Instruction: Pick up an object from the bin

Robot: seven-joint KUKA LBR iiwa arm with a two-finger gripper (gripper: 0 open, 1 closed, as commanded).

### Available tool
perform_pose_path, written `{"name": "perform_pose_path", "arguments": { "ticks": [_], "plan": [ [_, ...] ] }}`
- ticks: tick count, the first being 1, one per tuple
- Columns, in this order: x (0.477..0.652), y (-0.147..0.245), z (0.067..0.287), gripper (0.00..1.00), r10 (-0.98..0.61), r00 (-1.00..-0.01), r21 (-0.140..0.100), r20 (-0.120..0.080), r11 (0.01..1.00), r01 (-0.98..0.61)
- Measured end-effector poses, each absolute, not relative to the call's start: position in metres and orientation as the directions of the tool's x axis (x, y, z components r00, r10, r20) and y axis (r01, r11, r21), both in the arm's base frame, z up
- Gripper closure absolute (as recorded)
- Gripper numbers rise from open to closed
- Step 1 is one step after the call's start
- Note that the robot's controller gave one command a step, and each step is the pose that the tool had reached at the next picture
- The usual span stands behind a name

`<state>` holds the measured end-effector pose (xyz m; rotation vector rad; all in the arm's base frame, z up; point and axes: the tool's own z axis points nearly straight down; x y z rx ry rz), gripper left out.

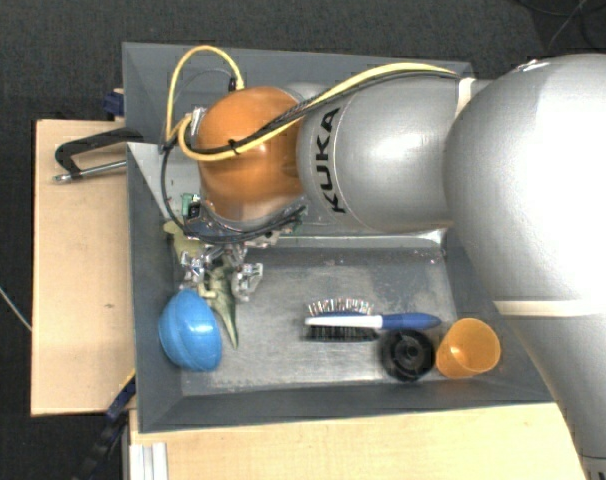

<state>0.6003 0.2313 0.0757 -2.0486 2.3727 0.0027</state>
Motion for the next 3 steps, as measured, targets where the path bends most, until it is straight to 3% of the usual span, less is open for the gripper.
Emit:
{"name": "perform_pose_path", "arguments": {
  "ticks": [1,3],
  "plan": [
    [0.603,0.234,0.149,1.0,-0.989,-0.149,-0.012,-0.01,0.149,-0.989],
    [0.605,0.237,0.182,1.0,-0.988,-0.156,-0.007,-0.008,0.156,-0.988]
  ]
}}
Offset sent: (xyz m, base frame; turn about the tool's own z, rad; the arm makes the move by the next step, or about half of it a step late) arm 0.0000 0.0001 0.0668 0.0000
